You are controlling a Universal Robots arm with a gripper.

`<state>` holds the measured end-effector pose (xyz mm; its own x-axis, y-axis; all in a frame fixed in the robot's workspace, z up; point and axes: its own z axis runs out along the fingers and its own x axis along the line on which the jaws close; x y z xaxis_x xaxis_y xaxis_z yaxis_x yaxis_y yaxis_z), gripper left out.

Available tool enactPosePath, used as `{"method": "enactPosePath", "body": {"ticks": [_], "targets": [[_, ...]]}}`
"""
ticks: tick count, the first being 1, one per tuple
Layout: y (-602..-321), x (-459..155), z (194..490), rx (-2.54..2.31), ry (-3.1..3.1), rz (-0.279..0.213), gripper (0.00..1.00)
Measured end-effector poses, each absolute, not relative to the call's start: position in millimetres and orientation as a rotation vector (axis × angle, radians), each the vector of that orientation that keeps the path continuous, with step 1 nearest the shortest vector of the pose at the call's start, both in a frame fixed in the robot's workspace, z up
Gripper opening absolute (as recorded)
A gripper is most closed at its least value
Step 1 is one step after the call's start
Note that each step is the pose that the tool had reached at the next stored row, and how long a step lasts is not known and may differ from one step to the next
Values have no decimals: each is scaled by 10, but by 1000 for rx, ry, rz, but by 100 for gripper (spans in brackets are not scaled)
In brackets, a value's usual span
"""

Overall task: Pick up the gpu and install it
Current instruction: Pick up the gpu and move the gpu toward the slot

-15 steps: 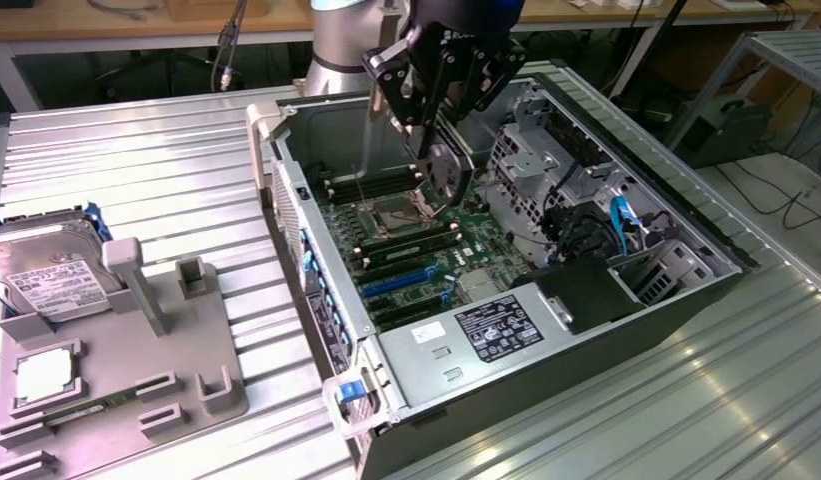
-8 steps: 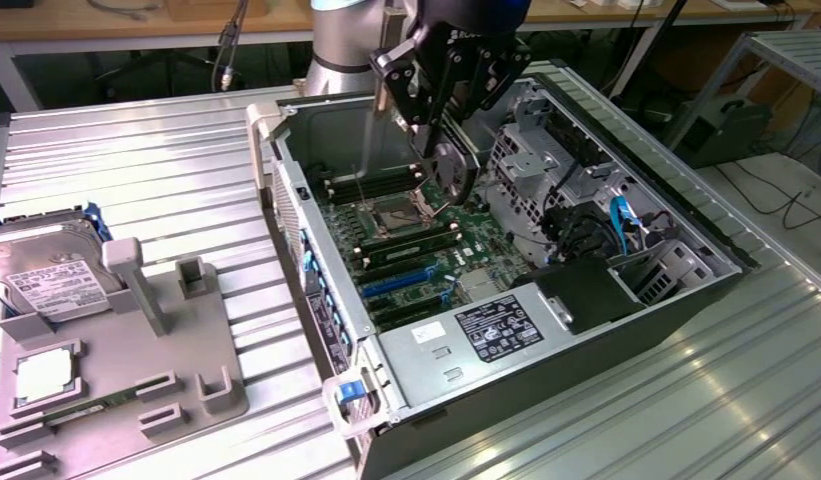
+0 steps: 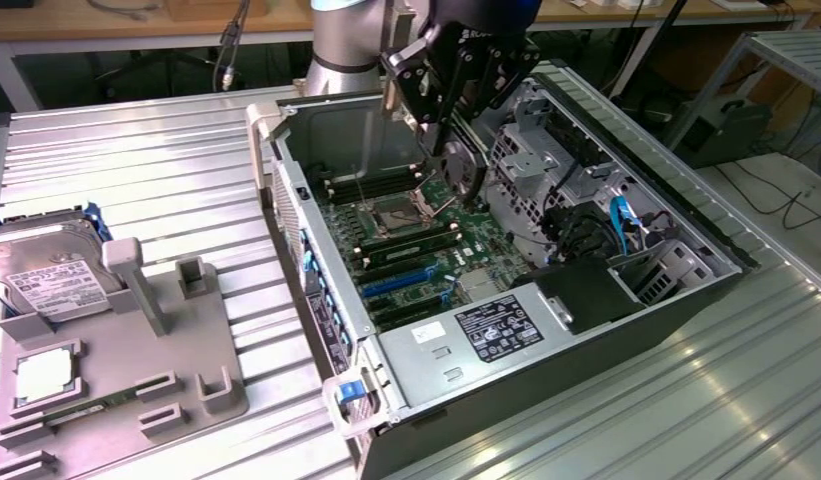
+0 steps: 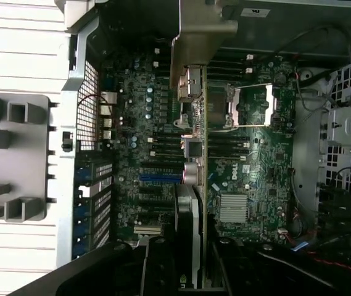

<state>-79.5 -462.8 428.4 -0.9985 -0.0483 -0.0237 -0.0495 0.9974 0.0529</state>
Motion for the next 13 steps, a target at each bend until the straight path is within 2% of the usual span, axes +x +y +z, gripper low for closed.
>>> {"method": "enactPosePath", "body": {"ticks": [6,13], "targets": [[-4628,-729,4284,-76,3117,84,28],[-4627,-254,4284,-76,3117,84,28]]}}
